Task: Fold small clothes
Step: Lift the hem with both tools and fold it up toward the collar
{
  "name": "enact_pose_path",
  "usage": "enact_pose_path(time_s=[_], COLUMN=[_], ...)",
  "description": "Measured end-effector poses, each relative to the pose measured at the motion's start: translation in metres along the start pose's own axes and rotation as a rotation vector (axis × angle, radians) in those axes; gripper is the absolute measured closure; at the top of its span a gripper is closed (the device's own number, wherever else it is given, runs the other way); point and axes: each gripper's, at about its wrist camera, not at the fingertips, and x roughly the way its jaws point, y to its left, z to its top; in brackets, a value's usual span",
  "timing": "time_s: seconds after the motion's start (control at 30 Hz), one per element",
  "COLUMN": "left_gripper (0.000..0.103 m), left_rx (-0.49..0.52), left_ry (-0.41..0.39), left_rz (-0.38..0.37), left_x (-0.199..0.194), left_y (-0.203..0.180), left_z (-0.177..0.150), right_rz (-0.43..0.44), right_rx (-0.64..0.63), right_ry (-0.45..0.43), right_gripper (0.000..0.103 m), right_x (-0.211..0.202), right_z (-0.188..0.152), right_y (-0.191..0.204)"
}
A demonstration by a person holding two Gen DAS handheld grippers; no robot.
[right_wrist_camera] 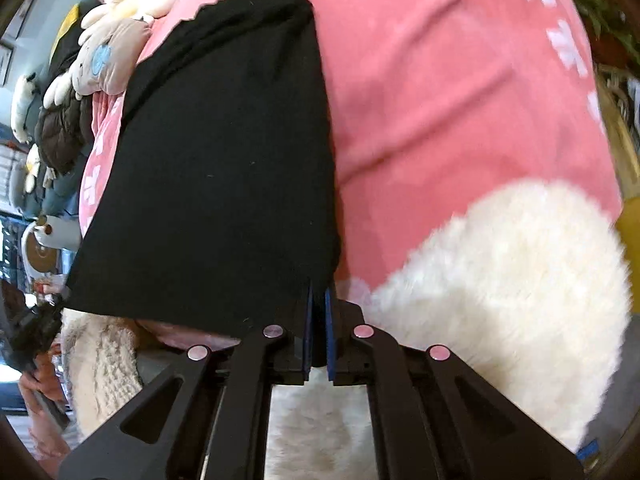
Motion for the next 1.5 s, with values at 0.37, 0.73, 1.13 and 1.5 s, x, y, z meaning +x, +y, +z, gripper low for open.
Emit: enact_pose_path(time_s=[0.37,0.73,1.13,1.5], left_gripper=[0.102,0.102,0.102,0.060], left_rx=[-0.009,0.064,0.369,0.197], left_ry=[-0.004,-0.101,-0.325,-0.315], left_rz=[-0.015,-0.070,-0.005,0.183], left_x=[-0.011,-0.029,-0.008,0.092], left_y=[-0.001,-0.046,-0.177,-0.130], left_z=[-0.012,0.043,0.221,0.298], right_rz=[0.009,0.141,0.159,-0.003], right_rx=[-0.010,-0.007,-0.070,0.016], right_ry=[0.016,-0.190,-0.475,-0.417], right_gripper=[0.099,0.099,0.097,0.052], right_x=[-0.002,-0.060,-0.092,0.003], right_z=[-0.007,0.045,0.242,0.265], right_y=[0.002,0.018,0.088,0.055])
